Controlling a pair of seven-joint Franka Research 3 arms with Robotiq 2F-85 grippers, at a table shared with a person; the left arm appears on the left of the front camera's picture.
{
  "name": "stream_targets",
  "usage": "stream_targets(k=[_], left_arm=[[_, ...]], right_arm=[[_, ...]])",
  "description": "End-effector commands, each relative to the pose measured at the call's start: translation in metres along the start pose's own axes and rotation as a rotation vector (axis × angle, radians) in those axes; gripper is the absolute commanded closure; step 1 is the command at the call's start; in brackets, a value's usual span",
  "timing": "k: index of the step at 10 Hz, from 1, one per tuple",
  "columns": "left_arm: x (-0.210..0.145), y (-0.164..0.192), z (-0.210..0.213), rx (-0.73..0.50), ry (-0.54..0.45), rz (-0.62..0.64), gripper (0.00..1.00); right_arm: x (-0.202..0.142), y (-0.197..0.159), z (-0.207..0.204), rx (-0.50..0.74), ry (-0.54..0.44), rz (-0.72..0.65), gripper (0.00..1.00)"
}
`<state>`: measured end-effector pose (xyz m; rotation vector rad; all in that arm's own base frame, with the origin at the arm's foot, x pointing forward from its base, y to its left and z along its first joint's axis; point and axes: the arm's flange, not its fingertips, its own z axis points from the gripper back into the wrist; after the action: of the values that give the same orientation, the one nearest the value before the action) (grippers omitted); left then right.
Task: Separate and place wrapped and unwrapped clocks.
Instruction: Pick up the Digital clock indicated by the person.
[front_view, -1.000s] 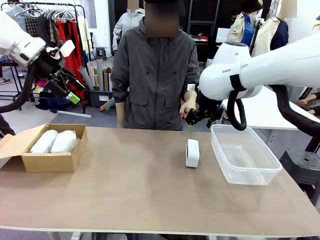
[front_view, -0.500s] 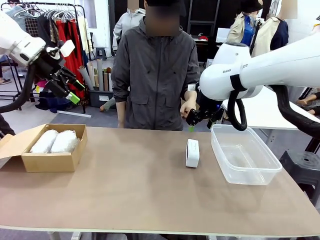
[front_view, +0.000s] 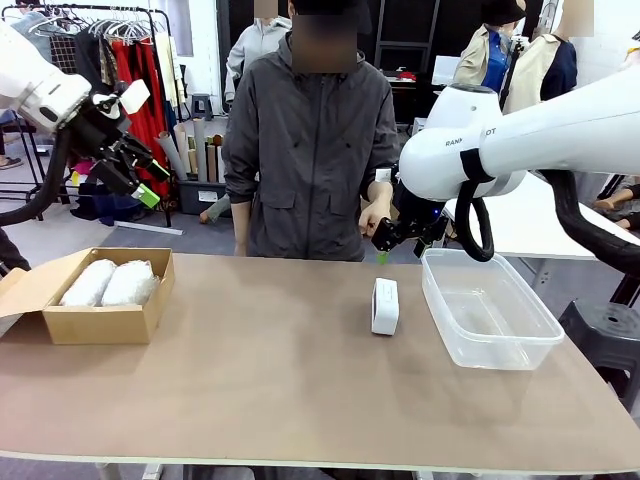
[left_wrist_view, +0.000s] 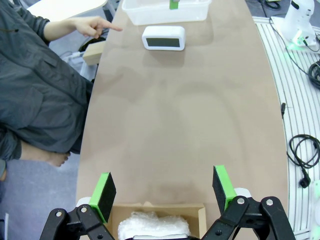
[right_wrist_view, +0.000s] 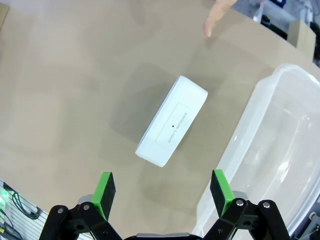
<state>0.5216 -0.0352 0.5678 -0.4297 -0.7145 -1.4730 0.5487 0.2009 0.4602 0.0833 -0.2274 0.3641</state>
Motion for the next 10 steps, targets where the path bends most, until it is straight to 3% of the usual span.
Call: stream_targets(k=[1,4,8,10], left_arm=[[0.001,-0.001,0.001,0.005,0.002,0.002,0.0],[0.001,-0.001,0.001,0.005,0.002,0.002,0.0],[0.001,-0.001,0.001,0.005,0.002,0.002,0.0],[0.001,-0.001,0.001,0.005,0.002,0.002,0.0]], right_arm=[[-0.001,-0.001,0.003,-0.003,0.001,-0.003,0.0],[0.0,0.0,0.0,0.0,0.0,0.0,0.0],[0.013,0.005,-0.022,-0.095,0.134,-0.224,0.0],[0.018,0.016,-0.029,-0.131,0.148,-0.317,0.0]])
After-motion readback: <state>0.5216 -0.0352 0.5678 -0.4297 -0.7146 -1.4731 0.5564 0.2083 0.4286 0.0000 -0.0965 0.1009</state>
